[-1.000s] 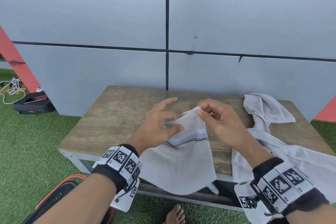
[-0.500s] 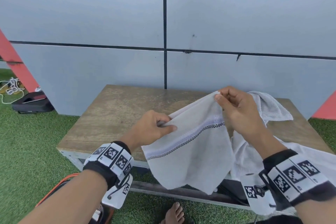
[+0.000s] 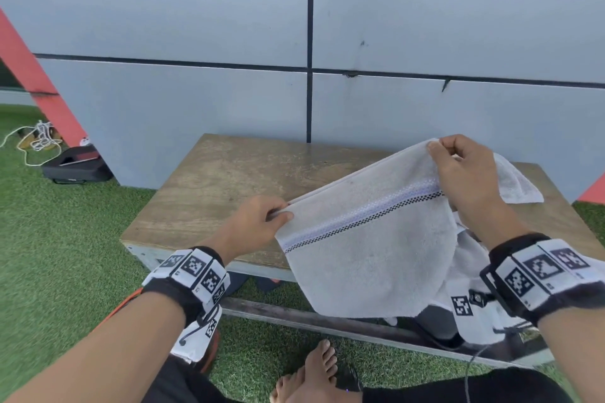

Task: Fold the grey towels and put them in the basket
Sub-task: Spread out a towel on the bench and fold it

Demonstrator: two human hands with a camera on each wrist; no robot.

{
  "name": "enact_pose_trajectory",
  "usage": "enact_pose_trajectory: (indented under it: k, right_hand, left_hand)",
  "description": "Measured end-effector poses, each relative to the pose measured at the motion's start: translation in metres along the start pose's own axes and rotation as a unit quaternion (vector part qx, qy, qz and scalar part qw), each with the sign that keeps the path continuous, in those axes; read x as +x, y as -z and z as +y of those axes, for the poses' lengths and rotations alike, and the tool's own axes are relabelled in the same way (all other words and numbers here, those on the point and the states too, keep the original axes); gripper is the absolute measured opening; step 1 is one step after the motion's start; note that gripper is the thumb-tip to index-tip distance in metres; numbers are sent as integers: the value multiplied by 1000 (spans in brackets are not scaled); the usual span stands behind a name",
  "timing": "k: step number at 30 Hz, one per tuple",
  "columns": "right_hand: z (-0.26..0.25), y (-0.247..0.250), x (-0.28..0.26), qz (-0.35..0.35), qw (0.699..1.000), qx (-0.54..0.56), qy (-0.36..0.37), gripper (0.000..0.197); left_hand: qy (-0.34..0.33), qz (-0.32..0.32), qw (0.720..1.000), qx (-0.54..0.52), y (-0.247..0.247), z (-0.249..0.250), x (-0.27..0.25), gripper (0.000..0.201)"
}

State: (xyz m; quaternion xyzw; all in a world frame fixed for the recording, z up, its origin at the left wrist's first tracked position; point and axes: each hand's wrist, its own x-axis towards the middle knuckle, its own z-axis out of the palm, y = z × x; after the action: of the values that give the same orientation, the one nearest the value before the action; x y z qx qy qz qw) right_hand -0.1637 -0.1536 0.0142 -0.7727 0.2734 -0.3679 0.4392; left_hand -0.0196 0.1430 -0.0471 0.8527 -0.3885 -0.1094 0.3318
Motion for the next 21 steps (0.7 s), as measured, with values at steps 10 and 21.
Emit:
enact_pose_trajectory:
  k: [10,21]
  right_hand:
    - [12,0,-1,-2,999,-16,-30,21]
    - [20,9,5,-4,999,-39,-25,18]
  left_hand:
    - [43,9,996,-74,11,-6,-7,7]
    - [-14,24,999,-43,18,-9,-9,11]
